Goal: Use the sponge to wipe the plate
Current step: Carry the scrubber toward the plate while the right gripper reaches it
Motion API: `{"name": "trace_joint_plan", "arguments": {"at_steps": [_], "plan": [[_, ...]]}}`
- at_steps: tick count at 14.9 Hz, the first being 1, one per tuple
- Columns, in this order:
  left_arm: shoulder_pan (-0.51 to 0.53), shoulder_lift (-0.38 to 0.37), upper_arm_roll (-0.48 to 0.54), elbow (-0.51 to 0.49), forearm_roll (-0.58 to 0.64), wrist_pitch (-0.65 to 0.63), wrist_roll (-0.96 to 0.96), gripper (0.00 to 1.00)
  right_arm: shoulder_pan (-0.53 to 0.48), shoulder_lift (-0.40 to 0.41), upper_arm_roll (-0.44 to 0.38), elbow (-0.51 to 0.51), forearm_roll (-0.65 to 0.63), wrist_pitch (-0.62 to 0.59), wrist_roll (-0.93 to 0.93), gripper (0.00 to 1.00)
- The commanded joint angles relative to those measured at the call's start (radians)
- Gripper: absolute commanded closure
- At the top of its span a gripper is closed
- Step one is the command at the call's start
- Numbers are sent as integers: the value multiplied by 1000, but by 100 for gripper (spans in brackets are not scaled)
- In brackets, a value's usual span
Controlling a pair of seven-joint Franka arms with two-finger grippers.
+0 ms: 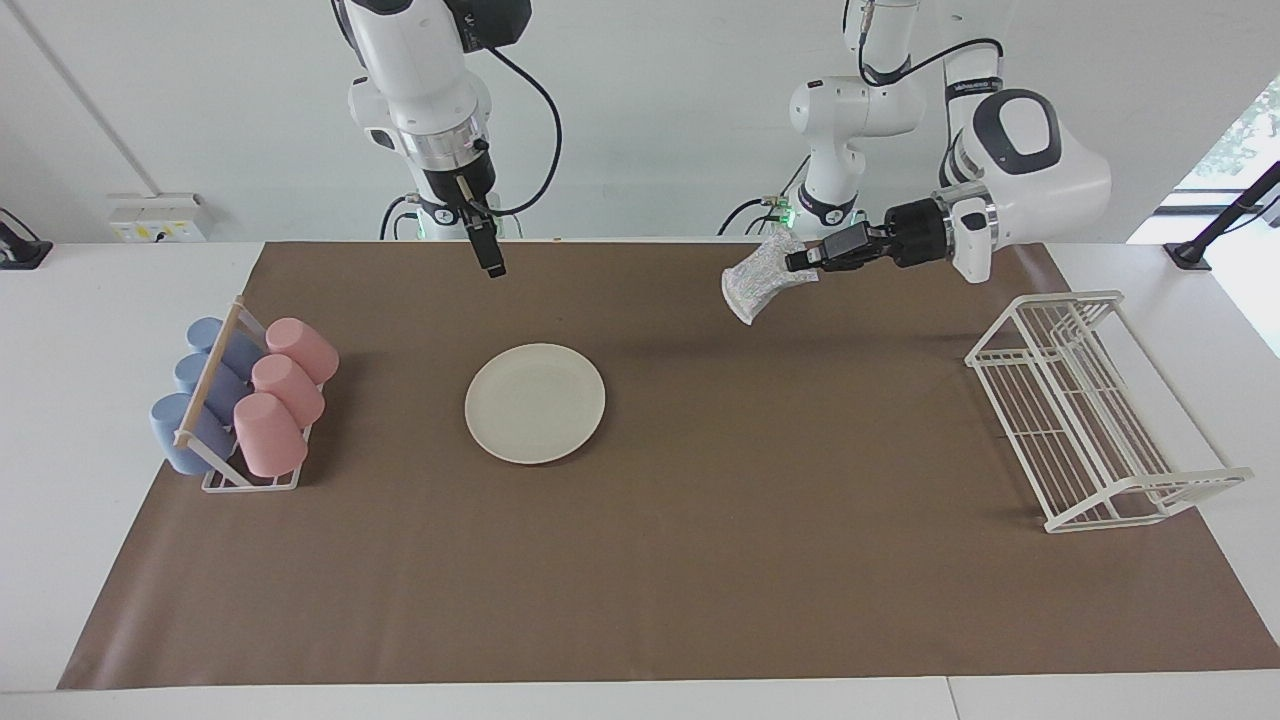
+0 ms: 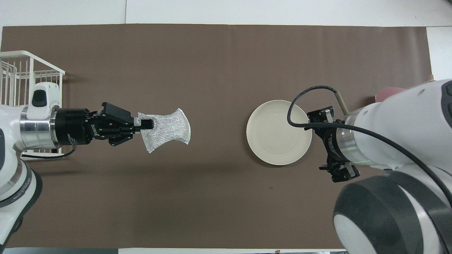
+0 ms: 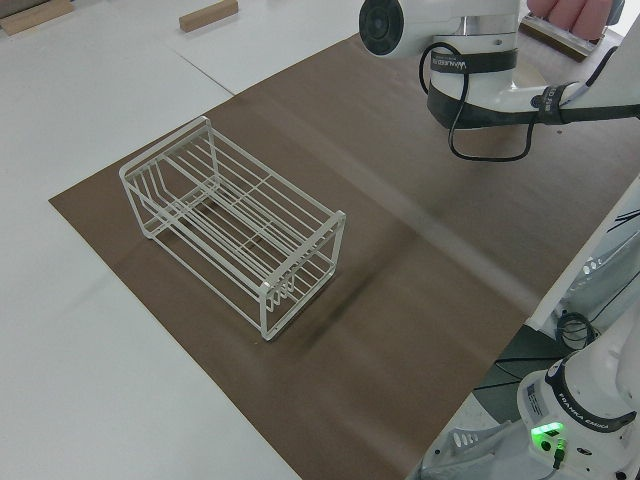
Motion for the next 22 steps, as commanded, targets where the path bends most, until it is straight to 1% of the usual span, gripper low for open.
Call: {"name": "trace_joint_plan", "arguments": {"at_steps": [1, 2, 3, 5, 6, 7, 9, 11, 13, 16, 22], "plan": [[-93, -52, 11, -135, -127, 74, 153, 100, -10, 20, 58, 45, 50, 22, 26, 0], [-129, -62, 9, -176, -159, 97, 222, 100, -11, 20, 87, 45, 68, 41, 26, 0], [-150, -62, 9, -195, -199, 111, 271, 100, -11, 25, 98, 45, 78, 52, 27, 0], [-207, -57, 9, -201, -253, 140, 290, 100, -7, 32, 141, 42, 78, 75, 29, 0], [-234, -51, 9, -201, -297, 150, 332, 100, 36, 70, 146, 45, 76, 105, 65, 0], [-267, -51, 9, -201, -326, 160, 336, 100, 53, 98, 146, 46, 72, 151, 113, 0], [-272, -49, 9, -200, -337, 164, 336, 100, 70, 126, 146, 46, 70, 183, 171, 0], [-290, -51, 8, -200, -353, 170, 344, 100, 101, 127, 146, 45, 71, 208, 191, 0], [-301, -51, 8, -203, -353, 183, 353, 100, 102, 134, 147, 34, 71, 240, 190, 0], [-302, -53, 8, -204, -353, 190, 354, 100, 131, 152, 147, 31, 75, 262, 193, 0], [-304, -54, 8, -210, -353, 191, 364, 100, 139, 152, 147, 11, 76, 269, 236, 1]]}}
